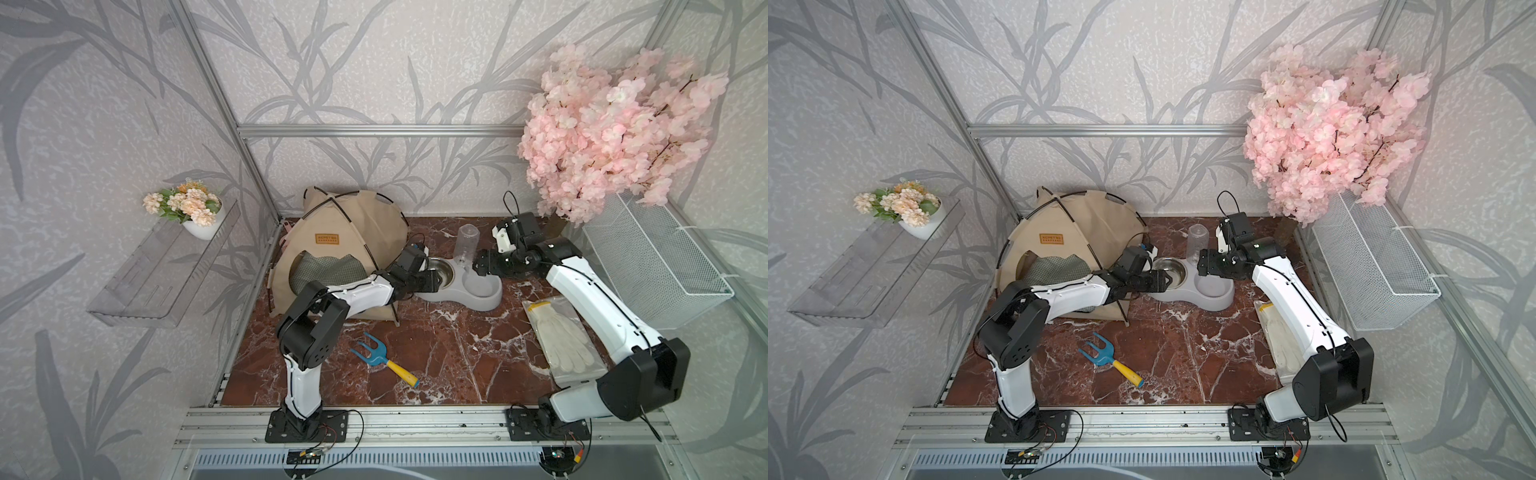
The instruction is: Adjust the bottle in the pet food container, then move the pet food container to the center of the board.
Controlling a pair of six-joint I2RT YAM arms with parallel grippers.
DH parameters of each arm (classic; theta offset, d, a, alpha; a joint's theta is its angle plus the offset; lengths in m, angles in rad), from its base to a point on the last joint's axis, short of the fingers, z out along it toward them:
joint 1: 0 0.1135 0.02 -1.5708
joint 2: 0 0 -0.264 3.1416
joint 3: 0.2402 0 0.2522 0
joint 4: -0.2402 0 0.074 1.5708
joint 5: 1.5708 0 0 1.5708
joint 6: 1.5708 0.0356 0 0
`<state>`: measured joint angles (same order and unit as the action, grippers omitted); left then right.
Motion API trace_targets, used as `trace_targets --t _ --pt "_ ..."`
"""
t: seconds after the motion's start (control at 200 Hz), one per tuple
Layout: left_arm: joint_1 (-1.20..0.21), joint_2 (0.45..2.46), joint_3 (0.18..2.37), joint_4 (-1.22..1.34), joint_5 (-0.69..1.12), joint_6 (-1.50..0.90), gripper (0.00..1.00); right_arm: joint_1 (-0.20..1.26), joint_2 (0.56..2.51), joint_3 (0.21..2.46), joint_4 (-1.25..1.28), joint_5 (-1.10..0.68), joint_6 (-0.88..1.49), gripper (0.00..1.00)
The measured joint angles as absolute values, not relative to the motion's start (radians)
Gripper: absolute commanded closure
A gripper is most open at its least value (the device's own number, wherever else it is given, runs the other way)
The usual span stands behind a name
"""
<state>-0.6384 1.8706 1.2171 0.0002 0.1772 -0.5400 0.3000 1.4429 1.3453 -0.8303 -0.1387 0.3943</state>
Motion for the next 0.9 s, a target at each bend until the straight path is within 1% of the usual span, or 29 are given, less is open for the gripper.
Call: trace_targets --t 0.055,0.165,0.36,0.495,0.655,0.9 --pt "-0.623 1.846 1.217 -0.024 0.147 -0.537 0.28 0.300 1.429 1.294 -0.804 -0.146 0.406 0.17" --pt "-0.593 1.832 1.221 -0.044 0.120 -0.529 0.28 0.300 1.421 1.235 -0.772 -0.163 0.422 0.18" --pt "-0.575 1.917 1.263 -0.045 0.123 -0.527 0.29 0.300 1.410 1.216 -0.739 -0.175 0.422 0.18" --pt "-0.587 1.993 1.310 -0.046 0.136 -0.534 0.30 0.300 1.372 1.192 -0.726 -0.175 0.416 0.18" --pt "-0.609 2.021 1.331 -0.036 0.154 -0.559 0.31 0.296 1.357 1.156 -0.715 -0.175 0.413 0.18" --pt "-0.702 2.119 1.436 0.015 0.183 -0.627 0.30 0.277 1.353 1.127 -0.706 -0.151 0.399 0.18"
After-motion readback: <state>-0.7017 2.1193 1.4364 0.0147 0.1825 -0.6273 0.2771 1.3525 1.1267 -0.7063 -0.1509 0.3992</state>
